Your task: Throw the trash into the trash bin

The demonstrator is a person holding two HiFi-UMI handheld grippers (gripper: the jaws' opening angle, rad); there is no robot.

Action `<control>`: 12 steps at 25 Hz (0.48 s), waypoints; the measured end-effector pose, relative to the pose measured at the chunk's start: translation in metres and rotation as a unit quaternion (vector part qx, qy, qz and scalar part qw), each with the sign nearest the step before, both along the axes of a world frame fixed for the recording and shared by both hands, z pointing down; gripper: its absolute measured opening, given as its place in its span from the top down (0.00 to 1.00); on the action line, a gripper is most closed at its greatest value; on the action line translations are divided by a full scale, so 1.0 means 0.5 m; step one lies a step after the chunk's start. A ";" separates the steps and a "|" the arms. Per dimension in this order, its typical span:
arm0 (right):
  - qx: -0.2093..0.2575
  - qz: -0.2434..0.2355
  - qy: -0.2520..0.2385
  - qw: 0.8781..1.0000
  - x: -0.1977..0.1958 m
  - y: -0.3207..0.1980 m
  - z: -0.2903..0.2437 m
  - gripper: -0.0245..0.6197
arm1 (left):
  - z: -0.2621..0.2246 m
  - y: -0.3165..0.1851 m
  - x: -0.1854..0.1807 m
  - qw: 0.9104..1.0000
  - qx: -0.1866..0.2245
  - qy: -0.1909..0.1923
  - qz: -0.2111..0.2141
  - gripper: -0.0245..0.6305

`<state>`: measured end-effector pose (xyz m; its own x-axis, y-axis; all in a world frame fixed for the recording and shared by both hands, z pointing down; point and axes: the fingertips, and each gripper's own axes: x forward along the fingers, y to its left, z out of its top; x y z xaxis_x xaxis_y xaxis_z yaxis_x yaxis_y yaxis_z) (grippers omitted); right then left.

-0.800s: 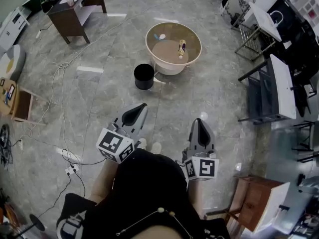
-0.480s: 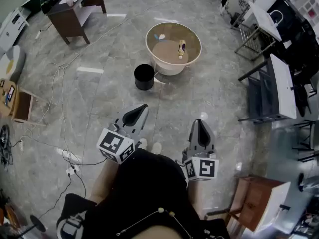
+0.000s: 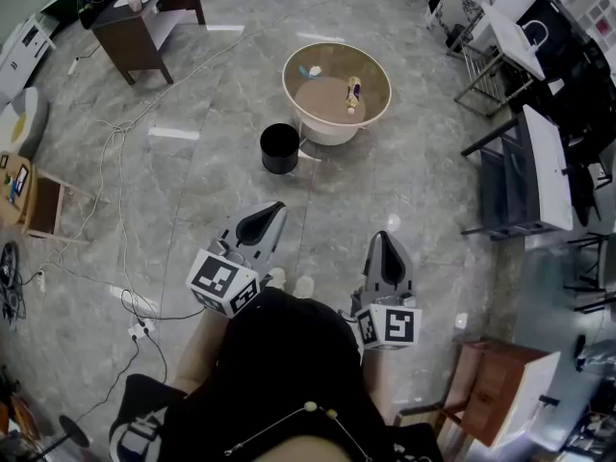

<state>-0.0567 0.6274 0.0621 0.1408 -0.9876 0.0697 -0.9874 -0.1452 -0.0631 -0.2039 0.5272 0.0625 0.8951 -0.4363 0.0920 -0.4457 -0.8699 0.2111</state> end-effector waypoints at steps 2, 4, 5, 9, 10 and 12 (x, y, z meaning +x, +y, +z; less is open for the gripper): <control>0.001 0.000 -0.002 1.000 -0.003 -0.006 0.004 0.96 | 0.002 -0.006 -0.007 1.000 0.002 0.000 0.001 0.96; 0.007 0.003 -0.004 1.000 -0.006 -0.013 0.006 0.96 | 0.005 -0.018 -0.017 1.000 0.004 0.002 0.000 0.96; 0.010 0.006 -0.005 1.000 -0.008 -0.016 0.007 0.96 | 0.007 -0.025 -0.022 1.000 0.004 0.003 0.000 0.96; 0.014 0.013 -0.016 1.000 -0.012 -0.019 0.026 0.96 | 0.021 -0.044 -0.038 1.000 0.000 0.016 0.013 0.96; 0.013 0.016 -0.024 0.999 -0.010 -0.018 0.033 0.96 | 0.024 -0.047 -0.041 1.000 -0.004 0.021 0.016 0.96; 0.010 0.023 -0.039 0.999 -0.005 -0.015 0.045 0.96 | 0.030 -0.052 -0.047 0.999 -0.015 0.030 0.022 0.95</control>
